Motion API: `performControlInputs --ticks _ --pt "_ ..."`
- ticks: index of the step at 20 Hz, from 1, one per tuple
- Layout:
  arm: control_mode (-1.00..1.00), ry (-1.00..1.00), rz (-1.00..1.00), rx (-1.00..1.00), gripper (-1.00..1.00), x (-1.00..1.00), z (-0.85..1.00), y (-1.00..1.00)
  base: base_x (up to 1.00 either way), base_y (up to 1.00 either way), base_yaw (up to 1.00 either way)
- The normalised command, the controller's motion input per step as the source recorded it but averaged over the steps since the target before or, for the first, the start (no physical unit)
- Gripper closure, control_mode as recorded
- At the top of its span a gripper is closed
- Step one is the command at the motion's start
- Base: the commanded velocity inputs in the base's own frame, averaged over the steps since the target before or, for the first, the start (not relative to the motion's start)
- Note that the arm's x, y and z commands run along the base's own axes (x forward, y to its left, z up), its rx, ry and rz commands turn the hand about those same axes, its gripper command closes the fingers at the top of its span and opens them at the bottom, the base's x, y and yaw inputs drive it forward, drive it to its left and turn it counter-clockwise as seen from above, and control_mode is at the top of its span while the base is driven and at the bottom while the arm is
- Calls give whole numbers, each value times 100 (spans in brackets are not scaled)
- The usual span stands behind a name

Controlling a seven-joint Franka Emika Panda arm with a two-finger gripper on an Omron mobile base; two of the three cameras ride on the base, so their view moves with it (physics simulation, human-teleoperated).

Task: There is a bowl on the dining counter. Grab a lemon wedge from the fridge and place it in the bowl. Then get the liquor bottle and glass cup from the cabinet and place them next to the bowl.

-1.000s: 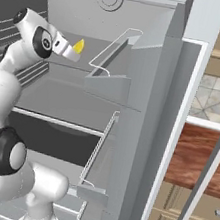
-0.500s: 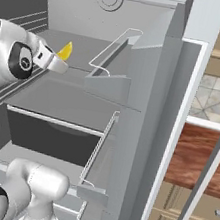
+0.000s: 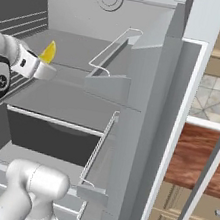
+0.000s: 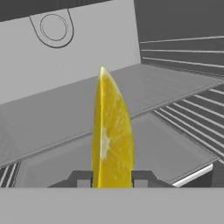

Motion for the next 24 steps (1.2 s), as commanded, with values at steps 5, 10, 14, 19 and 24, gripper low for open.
performControlInputs --ticks 5,10,14,19,24 --pt "-100 3 16 0 100 -98 34 0 0 0 0" --pt "-100 5 17 0 100 -93 31 0 0 0 0" --pt "-100 7 15 0 100 -94 28 -5 0 0 0" --pt "-100 4 12 0 100 -67 11 -20 0 0 0" --pt "-100 3 2 1 100 -63 -11 -10 0 0 0"
